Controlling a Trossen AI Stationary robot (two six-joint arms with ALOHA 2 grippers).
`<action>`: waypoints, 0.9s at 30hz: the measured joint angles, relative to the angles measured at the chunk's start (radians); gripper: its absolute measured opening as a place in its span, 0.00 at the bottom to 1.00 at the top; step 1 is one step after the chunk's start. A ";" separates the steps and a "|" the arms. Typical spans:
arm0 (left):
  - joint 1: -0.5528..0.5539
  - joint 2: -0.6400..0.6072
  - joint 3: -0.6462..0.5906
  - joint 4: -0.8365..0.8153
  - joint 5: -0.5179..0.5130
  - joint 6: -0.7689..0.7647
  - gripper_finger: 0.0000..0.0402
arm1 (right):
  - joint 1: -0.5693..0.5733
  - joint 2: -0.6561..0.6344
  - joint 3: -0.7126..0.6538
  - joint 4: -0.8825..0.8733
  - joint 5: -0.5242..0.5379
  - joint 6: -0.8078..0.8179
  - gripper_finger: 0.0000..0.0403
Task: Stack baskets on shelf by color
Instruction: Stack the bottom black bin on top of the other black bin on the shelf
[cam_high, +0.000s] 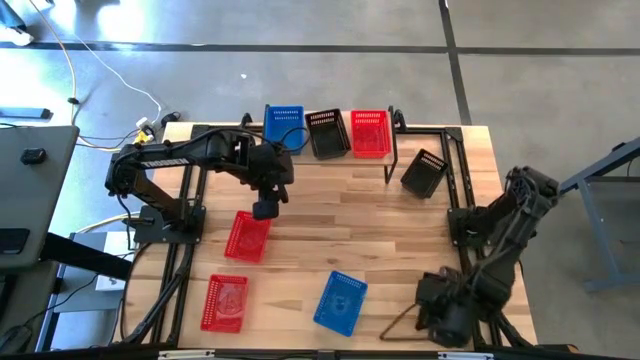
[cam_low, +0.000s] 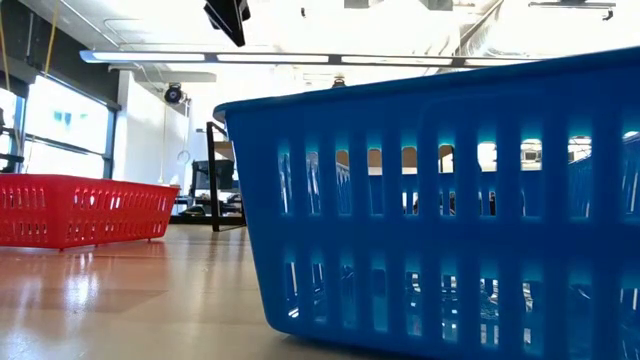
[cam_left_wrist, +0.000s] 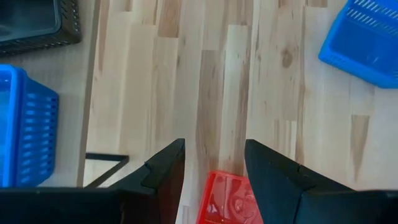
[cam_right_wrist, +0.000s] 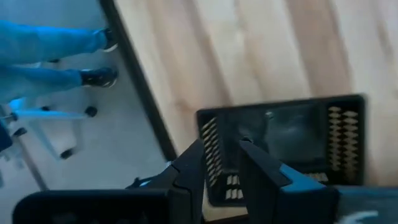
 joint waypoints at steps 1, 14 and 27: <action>0.000 0.000 0.000 0.000 0.000 -0.005 0.39 | 0.015 0.005 0.000 0.013 0.000 0.017 0.20; 0.000 0.000 0.000 0.000 0.000 -0.028 0.39 | 0.130 0.128 0.000 0.069 -0.002 0.092 0.40; 0.000 0.001 0.000 0.001 0.000 -0.043 0.39 | 0.151 0.246 0.000 0.096 -0.012 0.080 0.39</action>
